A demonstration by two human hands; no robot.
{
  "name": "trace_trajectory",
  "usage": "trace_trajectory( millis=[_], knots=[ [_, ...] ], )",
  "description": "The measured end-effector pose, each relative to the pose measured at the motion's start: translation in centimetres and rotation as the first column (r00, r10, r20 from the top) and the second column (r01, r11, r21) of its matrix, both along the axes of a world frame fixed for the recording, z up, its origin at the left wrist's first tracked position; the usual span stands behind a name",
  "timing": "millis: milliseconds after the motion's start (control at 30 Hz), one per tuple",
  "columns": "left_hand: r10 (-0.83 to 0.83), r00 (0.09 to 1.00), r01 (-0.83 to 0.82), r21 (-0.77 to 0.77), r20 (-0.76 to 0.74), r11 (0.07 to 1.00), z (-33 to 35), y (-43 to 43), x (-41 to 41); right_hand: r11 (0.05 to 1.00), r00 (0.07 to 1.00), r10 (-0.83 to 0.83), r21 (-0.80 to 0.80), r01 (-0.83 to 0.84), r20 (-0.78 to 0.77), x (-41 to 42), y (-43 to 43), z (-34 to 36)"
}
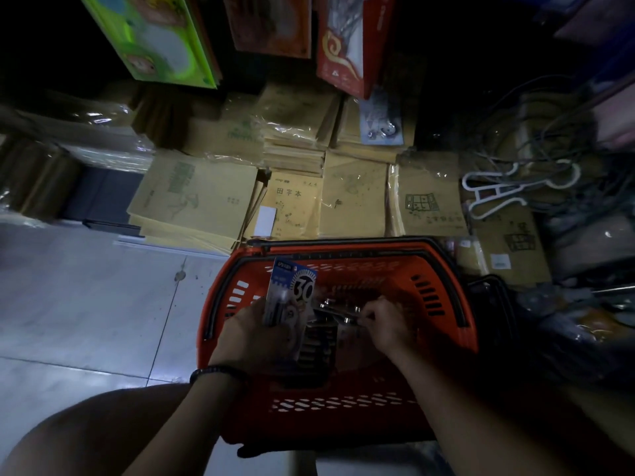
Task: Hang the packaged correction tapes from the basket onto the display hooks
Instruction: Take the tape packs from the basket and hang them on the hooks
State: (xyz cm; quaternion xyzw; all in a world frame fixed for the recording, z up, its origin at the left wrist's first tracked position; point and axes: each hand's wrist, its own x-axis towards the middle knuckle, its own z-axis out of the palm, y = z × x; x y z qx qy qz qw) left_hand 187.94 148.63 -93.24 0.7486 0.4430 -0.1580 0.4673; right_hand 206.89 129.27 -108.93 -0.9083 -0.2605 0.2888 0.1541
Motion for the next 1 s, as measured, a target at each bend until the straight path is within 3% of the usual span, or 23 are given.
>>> trace_trajectory(
  millis=[233, 500, 733, 1000],
  knots=[
    [0.194, 0.980, -0.193, -0.039, 0.043, 0.980, 1.7, -0.7, -0.9, 0.955, 0.955, -0.079, 0.295, -0.009, 0.287, -2.2, -2.6, 8.5],
    [0.327, 0.912, -0.302, -0.134, 0.247, 0.944, 5.7, -2.5, -3.0, 0.699, 0.859, -0.215, 0.687, -0.197, 0.464, -6.6, -6.1, 20.1],
    [0.557, 0.778, -0.375, -0.496, 0.292, 0.783, 10.0, -3.7, -4.1, 0.467, 0.834, -0.257, 0.819, -0.335, 0.488, -7.9, -7.6, 29.3],
    [0.651, 0.678, -0.361, -0.616, 0.343, 0.700, 18.7, -7.3, -5.5, 0.223, 0.913, -0.200, 0.924, -0.310, 0.354, -8.6, -8.6, 38.7]
  ],
)
